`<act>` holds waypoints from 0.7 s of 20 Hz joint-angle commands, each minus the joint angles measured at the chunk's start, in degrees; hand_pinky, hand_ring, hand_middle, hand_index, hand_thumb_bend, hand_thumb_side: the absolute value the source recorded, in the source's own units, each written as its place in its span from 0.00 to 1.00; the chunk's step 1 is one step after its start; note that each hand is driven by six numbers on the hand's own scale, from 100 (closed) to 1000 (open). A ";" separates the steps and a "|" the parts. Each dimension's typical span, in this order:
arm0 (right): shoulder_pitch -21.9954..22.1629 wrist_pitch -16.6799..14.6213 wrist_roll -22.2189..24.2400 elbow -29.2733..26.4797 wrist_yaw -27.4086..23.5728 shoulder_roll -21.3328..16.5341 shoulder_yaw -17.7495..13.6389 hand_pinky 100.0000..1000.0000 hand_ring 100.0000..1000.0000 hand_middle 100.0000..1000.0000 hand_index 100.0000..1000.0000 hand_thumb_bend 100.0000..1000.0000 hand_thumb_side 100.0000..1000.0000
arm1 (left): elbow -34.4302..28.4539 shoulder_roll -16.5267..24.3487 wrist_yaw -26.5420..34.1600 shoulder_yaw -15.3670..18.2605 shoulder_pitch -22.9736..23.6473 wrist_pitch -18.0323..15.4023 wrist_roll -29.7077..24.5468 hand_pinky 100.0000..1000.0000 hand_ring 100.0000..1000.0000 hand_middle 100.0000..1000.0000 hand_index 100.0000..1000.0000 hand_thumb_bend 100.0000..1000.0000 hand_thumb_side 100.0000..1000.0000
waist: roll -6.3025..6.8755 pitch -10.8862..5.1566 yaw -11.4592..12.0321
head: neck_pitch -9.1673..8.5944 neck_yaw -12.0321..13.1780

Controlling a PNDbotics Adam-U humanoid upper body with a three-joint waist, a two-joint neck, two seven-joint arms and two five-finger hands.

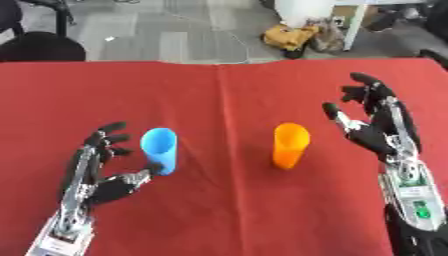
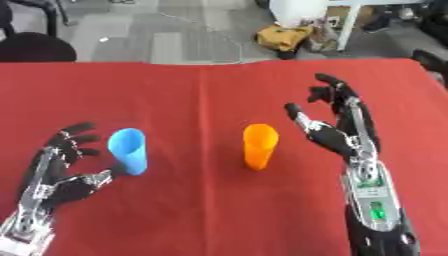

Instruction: Pour the contents of one cup into another cup.

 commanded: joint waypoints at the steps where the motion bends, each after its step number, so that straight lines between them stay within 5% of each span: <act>1: -0.68 -0.17 0.16 -0.46 -0.40 -0.93 0.09 0.88 0.77 0.43 0.82 0.49 0.20 | 2.97 -0.61 -0.69 -0.55 -2.71 1.83 0.91 0.62 0.73 0.75 0.80 0.74 0.03 | -0.11 -0.79 -0.09 | -0.88 -0.01; 14: -0.72 -0.37 0.39 -0.29 -0.58 -0.65 0.24 0.88 0.77 0.43 0.82 0.49 0.20 | 9.05 -1.97 1.25 -1.05 -8.21 3.91 -1.23 0.60 0.69 0.72 0.80 0.75 0.06 | -0.35 -0.64 -0.61 | -1.21 0.22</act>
